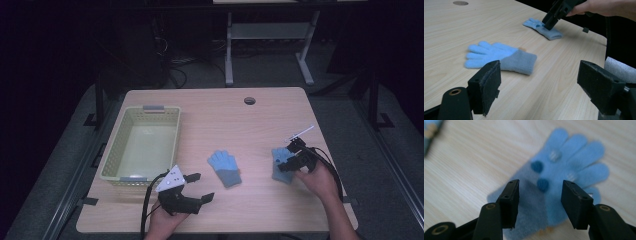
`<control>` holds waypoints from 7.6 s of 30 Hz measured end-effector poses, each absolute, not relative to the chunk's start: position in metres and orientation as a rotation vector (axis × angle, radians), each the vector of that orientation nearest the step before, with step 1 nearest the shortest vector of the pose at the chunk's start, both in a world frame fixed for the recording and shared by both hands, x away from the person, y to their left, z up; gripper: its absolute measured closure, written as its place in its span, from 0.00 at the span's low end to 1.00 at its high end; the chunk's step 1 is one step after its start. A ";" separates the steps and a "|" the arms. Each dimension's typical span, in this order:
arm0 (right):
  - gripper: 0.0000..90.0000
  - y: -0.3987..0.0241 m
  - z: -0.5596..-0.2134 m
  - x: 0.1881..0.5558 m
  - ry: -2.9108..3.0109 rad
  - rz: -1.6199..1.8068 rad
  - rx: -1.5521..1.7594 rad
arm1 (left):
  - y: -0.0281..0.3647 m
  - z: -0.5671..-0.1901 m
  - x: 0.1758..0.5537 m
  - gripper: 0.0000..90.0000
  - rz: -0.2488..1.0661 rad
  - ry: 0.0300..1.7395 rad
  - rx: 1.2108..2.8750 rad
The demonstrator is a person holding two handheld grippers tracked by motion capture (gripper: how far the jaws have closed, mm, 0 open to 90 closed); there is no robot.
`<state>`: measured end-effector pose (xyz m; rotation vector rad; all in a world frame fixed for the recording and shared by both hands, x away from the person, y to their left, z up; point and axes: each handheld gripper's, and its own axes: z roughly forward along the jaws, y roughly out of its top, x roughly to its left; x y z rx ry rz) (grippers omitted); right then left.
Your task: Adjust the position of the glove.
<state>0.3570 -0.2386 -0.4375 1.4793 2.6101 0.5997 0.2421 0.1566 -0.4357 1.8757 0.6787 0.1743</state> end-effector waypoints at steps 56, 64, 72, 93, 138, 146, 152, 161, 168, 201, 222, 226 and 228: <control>0.91 -0.189 -0.369 0.346 2.609 0.744 1.244 | 0.154 -0.434 0.238 0.22 0.165 0.672 1.856; 0.91 -0.153 -0.362 0.357 2.701 0.772 1.133 | 0.158 -0.433 0.239 0.22 0.174 0.685 1.842; 0.91 -0.126 -0.367 0.362 2.777 0.804 1.055 | 0.156 -0.434 0.239 0.22 0.173 0.690 1.860; 0.90 -0.071 -0.397 0.380 2.971 0.654 0.855 | 0.156 -0.434 0.238 0.22 0.177 0.690 1.857; 0.86 -0.048 -0.425 0.383 2.952 0.626 0.876 | 0.157 -0.434 0.240 0.22 0.162 0.692 1.850; 0.79 -0.077 -0.415 0.377 2.877 0.763 0.976 | 0.153 -0.437 0.242 0.25 0.135 0.714 1.858; 0.66 -0.104 -0.414 0.365 2.784 0.938 1.157 | 0.150 -0.438 0.248 0.26 0.060 0.761 1.812; 0.52 -0.127 -0.419 0.351 2.717 1.107 1.375 | 0.139 -0.446 0.263 0.39 0.024 0.947 1.820; 0.52 -0.128 -0.435 0.344 2.688 1.146 1.539 | 0.135 -0.460 0.282 0.49 -0.150 1.104 1.773; 0.66 -0.144 -0.476 0.313 2.487 1.437 1.858 | 0.119 -0.487 0.315 0.72 -0.454 1.322 1.688; 0.66 -0.147 -0.480 0.312 2.379 1.522 1.937 | 0.108 -0.484 0.320 0.61 -0.520 1.346 1.675; 0.69 -0.147 -0.481 0.311 2.363 1.525 1.942 | 0.108 -0.485 0.321 0.66 -0.529 1.356 1.667; 0.71 -0.146 -0.482 0.311 2.351 1.534 1.946 | 0.107 -0.487 0.323 0.67 -0.532 1.353 1.661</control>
